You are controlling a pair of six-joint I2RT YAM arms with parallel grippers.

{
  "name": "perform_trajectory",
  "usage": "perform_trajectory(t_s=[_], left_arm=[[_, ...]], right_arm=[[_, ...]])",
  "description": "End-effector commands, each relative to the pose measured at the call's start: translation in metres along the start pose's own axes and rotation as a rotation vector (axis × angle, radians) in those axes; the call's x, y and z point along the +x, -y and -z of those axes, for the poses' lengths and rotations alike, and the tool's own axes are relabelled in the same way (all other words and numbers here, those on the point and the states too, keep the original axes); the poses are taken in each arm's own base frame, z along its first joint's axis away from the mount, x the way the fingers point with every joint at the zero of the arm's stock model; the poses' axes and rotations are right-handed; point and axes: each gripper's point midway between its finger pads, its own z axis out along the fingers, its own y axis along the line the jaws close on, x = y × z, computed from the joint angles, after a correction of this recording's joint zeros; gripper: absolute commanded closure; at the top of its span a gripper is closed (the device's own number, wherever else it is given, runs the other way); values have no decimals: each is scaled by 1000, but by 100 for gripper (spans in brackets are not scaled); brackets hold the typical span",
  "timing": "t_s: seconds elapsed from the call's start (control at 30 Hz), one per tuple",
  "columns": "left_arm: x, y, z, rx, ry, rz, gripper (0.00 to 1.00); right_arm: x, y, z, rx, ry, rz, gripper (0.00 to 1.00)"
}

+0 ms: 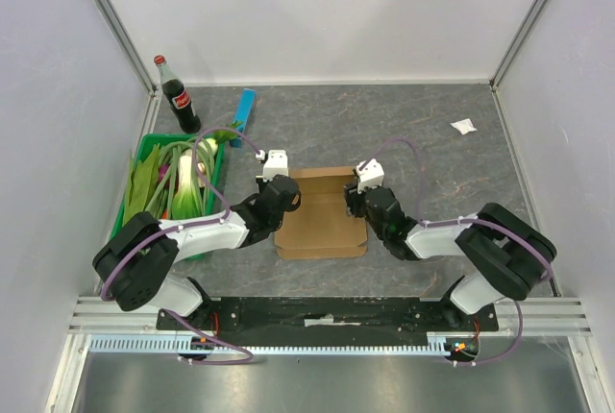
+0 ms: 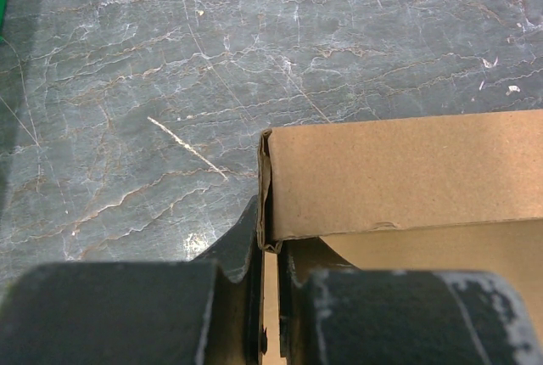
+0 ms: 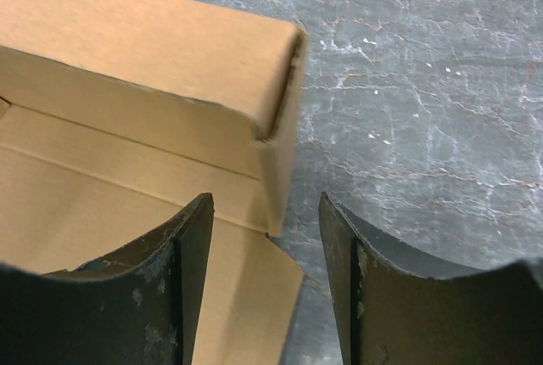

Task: Fold the paper box

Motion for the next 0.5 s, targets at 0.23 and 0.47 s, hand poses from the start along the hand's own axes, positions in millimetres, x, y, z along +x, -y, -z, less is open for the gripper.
perform_trajectory(t_s=[0.23, 0.47], left_arm=[[-22, 4, 20, 85, 69, 46, 54], [-21, -1, 49, 175, 35, 82, 38]], right_arm=[[-22, 0, 8, 83, -13, -39, 32], [-30, 2, 39, 16, -138, -50, 26]])
